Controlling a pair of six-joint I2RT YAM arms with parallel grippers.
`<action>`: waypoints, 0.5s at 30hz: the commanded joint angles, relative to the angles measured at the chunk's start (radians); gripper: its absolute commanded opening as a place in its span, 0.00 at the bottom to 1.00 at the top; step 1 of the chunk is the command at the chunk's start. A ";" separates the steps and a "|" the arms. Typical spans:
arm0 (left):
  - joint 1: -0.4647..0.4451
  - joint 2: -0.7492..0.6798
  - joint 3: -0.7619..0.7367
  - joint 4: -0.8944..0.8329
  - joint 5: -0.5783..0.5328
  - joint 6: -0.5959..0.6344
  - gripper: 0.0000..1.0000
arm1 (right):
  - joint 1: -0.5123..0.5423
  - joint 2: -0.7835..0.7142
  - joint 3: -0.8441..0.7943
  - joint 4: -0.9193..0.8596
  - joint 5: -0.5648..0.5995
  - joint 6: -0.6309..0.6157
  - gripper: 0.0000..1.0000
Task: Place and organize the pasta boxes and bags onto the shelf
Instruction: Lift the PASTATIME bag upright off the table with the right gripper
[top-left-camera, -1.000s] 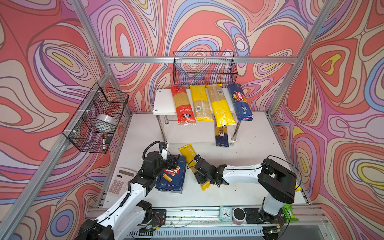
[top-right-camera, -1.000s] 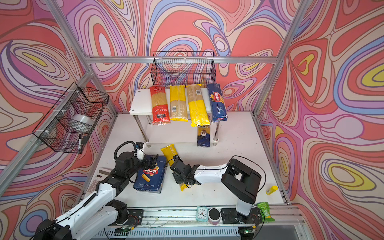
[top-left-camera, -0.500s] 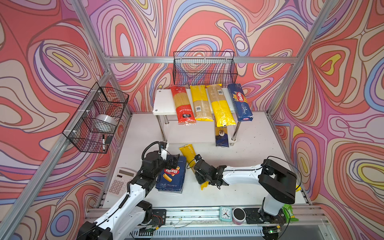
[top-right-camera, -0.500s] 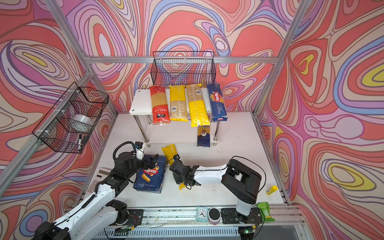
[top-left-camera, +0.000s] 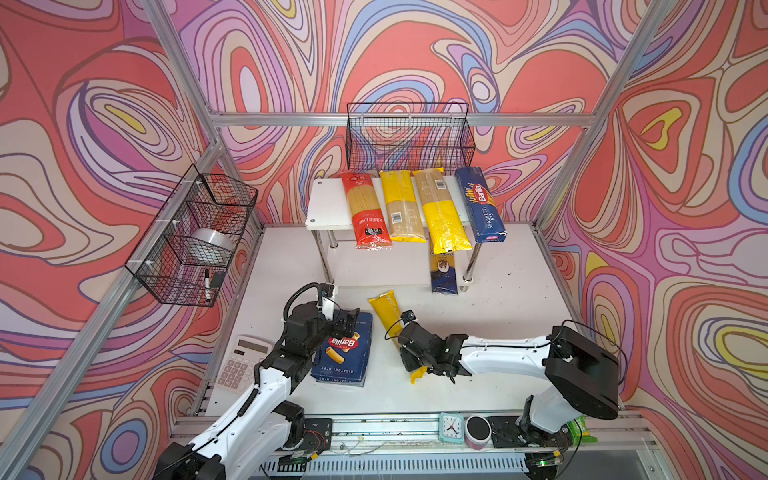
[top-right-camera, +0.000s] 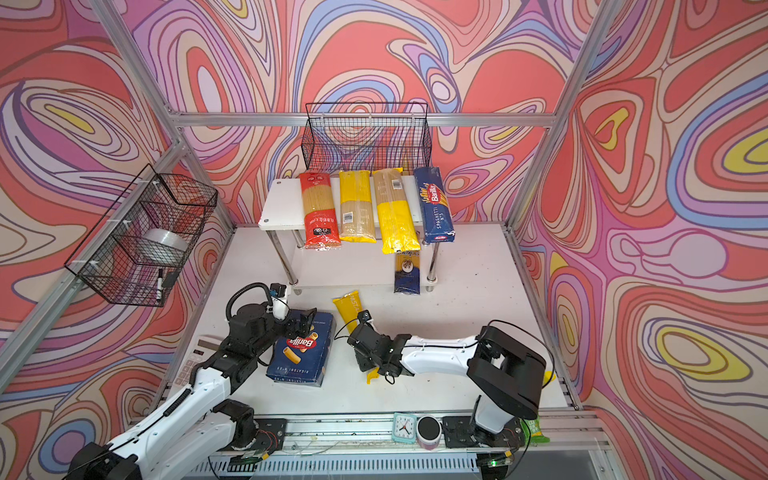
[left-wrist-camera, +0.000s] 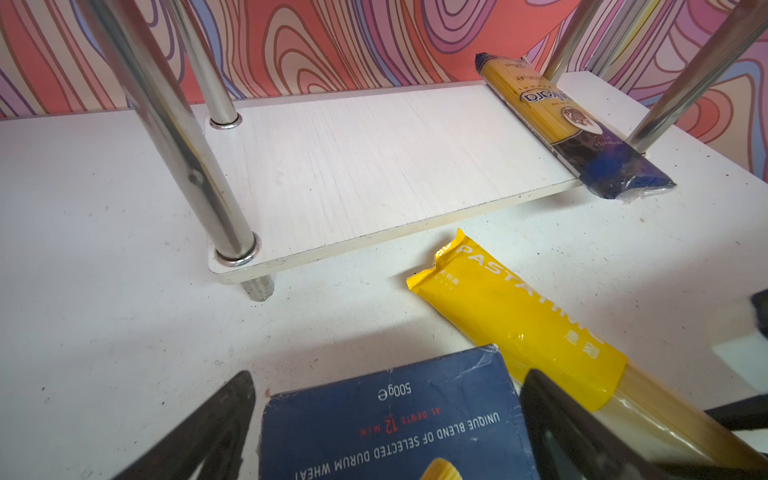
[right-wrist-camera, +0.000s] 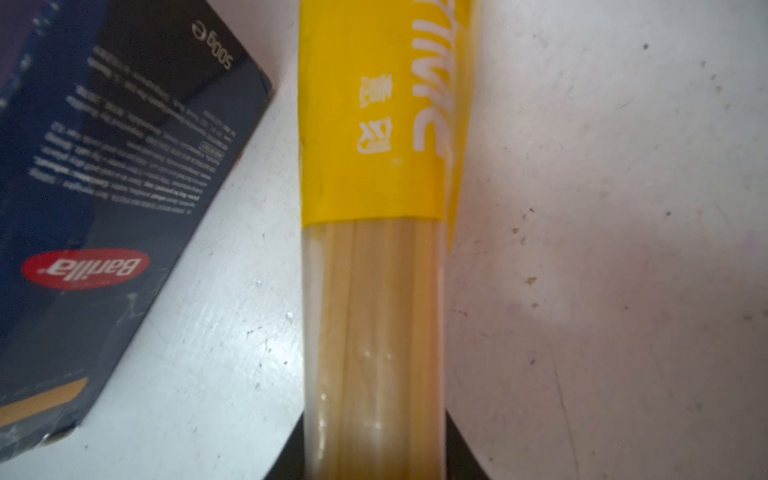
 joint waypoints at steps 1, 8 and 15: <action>0.005 0.000 0.010 -0.002 0.013 0.015 1.00 | 0.006 -0.079 -0.008 0.031 0.056 0.011 0.00; 0.004 0.004 0.010 -0.003 0.013 0.015 1.00 | 0.006 -0.110 -0.010 0.025 0.076 0.010 0.00; 0.005 0.004 0.012 -0.004 0.015 0.015 1.00 | 0.004 -0.164 -0.017 0.038 0.088 0.010 0.00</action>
